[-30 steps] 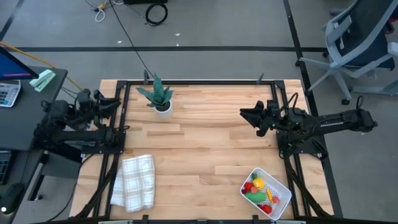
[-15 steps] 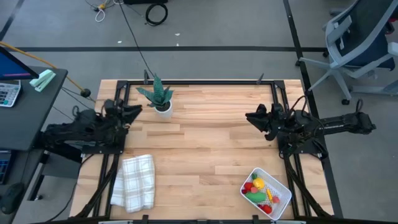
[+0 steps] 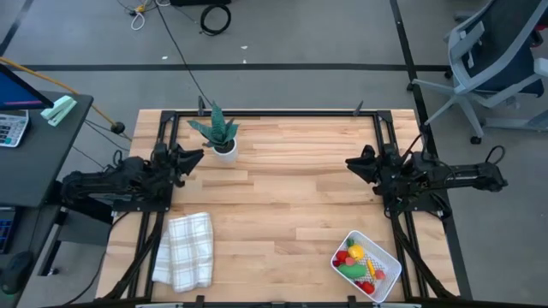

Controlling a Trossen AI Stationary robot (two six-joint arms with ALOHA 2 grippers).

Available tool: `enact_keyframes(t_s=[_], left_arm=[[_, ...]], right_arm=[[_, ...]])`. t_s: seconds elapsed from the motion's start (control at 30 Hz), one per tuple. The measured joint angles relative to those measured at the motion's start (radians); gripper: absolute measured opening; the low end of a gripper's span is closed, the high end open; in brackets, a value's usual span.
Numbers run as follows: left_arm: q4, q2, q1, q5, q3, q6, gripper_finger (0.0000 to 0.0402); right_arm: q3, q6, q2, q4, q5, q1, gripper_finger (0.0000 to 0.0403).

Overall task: Pick and placing Produce into tupperware
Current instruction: Return to Home Position

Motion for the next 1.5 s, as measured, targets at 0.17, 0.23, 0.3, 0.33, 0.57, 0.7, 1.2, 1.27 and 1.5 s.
enact_keyframes(t_s=[0.17,0.23,0.3,0.33,0.57,0.7,1.2,1.27,1.5], left_arm=[[-0.006,0.0,0.0,0.0,-0.02,-0.013,0.0107],[-0.008,0.0,0.0,0.0,-0.036,-0.013,0.0107],[-0.002,0.0,0.0,0.0,-0.061,-0.03,0.0107],[-0.021,0.0,0.0,-0.001,-0.066,-0.05,0.0107],[-0.071,0.007,0.0,-0.002,-0.065,-0.168,0.0107],[-0.073,0.007,0.001,-0.001,-0.065,-0.168,0.0107],[-0.073,0.007,0.001,-0.001,-0.065,-0.167,0.0107],[-0.073,0.007,0.001,-0.001,-0.066,-0.167,0.0107],[-0.073,0.007,0.001,-0.001,-0.066,-0.167,0.0107]], right_arm=[[0.0,0.001,-0.009,-0.024,0.0,0.0,0.0132],[0.0,-0.008,-0.009,-0.029,0.001,0.0,0.0132],[0.0,-0.014,-0.009,-0.04,0.001,0.0,0.0132],[0.0,-0.014,-0.009,-0.041,0.003,0.0,0.0132],[0.0,-0.039,-0.009,-0.031,0.045,0.0,0.0132],[0.0,-0.043,-0.006,-0.031,0.063,0.0,0.0132],[-0.177,-0.009,0.058,0.17,0.054,0.0,0.0132],[-0.176,0.014,0.061,0.128,0.053,0.0,0.0132],[-0.177,0.022,0.064,0.045,0.053,0.0,0.0132]])
